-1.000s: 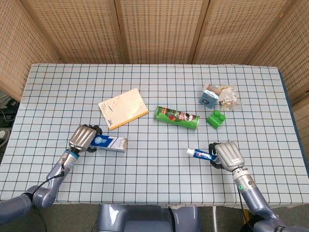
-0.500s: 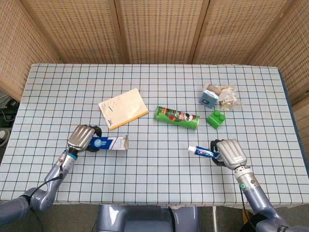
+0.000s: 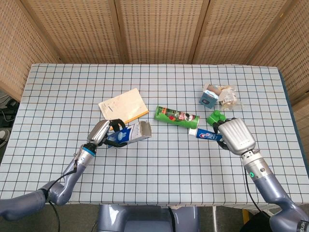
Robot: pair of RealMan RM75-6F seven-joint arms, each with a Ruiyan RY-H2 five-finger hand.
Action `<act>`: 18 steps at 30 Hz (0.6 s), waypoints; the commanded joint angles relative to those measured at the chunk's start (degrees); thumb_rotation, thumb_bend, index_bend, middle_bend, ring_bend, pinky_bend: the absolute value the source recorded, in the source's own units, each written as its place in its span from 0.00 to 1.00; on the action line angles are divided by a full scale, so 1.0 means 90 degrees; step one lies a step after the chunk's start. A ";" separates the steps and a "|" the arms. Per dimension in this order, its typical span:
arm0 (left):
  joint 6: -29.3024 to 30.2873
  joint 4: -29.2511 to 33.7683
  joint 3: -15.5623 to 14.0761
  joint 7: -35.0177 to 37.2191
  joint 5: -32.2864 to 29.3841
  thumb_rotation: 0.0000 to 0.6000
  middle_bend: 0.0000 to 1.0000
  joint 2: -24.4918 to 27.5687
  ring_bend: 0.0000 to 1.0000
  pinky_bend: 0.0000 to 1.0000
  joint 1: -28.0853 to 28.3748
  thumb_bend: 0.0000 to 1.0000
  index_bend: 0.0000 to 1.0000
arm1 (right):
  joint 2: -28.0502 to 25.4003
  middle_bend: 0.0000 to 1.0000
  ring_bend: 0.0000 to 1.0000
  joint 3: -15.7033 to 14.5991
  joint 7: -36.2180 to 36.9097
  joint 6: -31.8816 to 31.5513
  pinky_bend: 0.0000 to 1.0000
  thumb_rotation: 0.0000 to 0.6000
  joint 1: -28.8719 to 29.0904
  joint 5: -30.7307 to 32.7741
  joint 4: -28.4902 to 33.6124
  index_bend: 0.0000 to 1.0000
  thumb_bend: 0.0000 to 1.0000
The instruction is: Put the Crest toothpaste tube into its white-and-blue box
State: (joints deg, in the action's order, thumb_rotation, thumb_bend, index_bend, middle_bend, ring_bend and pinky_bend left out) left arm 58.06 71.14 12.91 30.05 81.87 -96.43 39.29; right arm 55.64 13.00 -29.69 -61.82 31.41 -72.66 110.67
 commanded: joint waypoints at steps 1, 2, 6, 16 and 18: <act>-0.0091 -0.0126 0.0118 0.0004 -0.0134 1.00 0.49 -0.0228 0.54 0.51 0.0160 0.04 0.57 | -0.0225 0.65 0.66 0.0208 -0.0340 -0.0111 0.68 1.00 0.0172 0.0086 0.0193 0.68 0.64; -0.0131 -0.0178 0.0153 -0.0033 -0.0186 1.00 0.49 -0.0322 0.54 0.51 0.0223 0.04 0.57 | -0.0301 0.65 0.67 0.0269 -0.0431 -0.0118 0.68 1.00 0.0227 0.0149 0.0269 0.68 0.64; -0.0232 -0.0297 0.0204 -0.0115 -0.0281 1.00 0.49 -0.0532 0.54 0.51 0.0375 0.03 0.57 | -0.0545 0.65 0.67 0.0416 -0.0699 -0.0040 0.68 1.00 0.0425 0.0334 0.0487 0.68 0.65; -0.0347 -0.0450 0.0207 -0.0106 -0.0389 1.00 0.49 -0.0676 0.54 0.51 0.0529 0.03 0.58 | -0.0880 0.65 0.67 0.0521 -0.1621 0.0339 0.68 1.00 0.1059 0.0703 0.1138 0.69 0.66; -0.0309 -0.0442 0.0209 -0.0110 -0.0367 1.00 0.49 -0.0689 0.54 0.51 0.0550 0.03 0.58 | -0.0850 0.65 0.67 0.0512 -0.1771 0.0355 0.68 1.00 0.1173 0.0788 0.1238 0.69 0.66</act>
State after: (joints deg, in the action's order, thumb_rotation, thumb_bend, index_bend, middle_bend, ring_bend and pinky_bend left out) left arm 55.24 67.15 14.78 29.06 78.52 -102.58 44.20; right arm 47.96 17.58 -44.80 -59.00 41.26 -66.27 121.07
